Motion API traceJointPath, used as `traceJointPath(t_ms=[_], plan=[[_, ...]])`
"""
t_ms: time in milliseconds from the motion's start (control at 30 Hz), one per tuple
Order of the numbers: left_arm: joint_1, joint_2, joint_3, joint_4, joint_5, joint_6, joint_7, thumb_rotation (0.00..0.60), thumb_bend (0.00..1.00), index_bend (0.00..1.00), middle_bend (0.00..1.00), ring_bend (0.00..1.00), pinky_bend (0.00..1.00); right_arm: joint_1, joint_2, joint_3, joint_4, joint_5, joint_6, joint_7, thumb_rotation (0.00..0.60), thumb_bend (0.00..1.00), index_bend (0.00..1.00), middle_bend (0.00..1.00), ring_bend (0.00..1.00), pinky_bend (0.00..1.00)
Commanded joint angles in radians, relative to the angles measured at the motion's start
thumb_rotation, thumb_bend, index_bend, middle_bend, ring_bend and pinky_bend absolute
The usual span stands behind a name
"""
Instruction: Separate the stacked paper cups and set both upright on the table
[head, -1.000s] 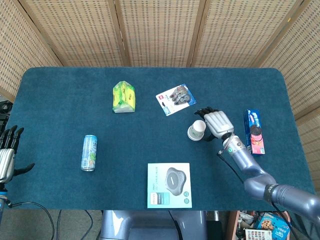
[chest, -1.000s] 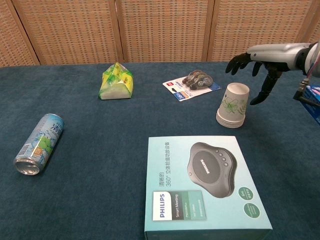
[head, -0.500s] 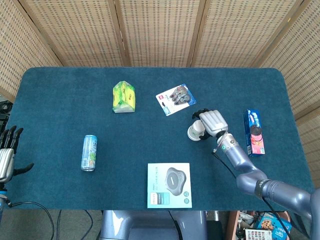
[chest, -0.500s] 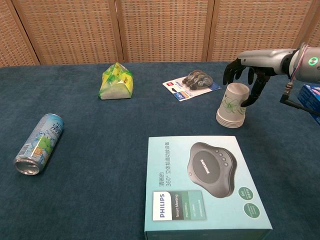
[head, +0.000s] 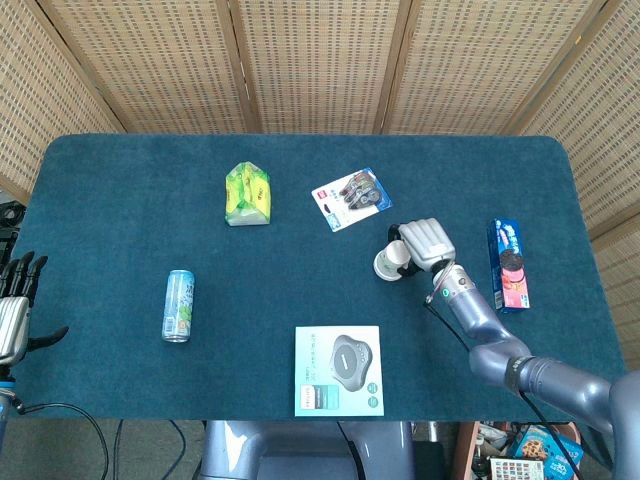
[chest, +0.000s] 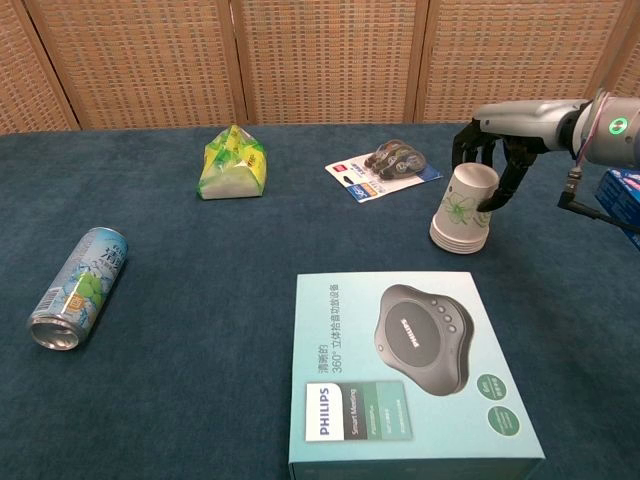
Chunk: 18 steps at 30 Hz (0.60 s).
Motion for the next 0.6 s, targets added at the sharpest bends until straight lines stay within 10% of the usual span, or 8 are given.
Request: traceJointPath(t_ms=[33, 600], plan=[[-0.002, 0.000, 0.000, -0.001, 0.002, -0.002, -0.003, 0.600, 0.07, 0.00, 0.00, 0.00, 0.00, -0.012, 0.025, 0.013, -0.040, -0.029, 0.021, 0.040, 0.600, 0.41, 0.52, 0.54, 0.44, 0.60], [-0.264, -0.060, -0.139, 0.132, 0.194, -0.050, -0.164, 0.600, 0.07, 0.00, 0.00, 0.00, 0.00, -0.012, 0.170, 0.213, -0.309, 0.040, -0.135, 0.575, 0.600, 0.48, 0.52, 0.55, 0.45, 0.60]])
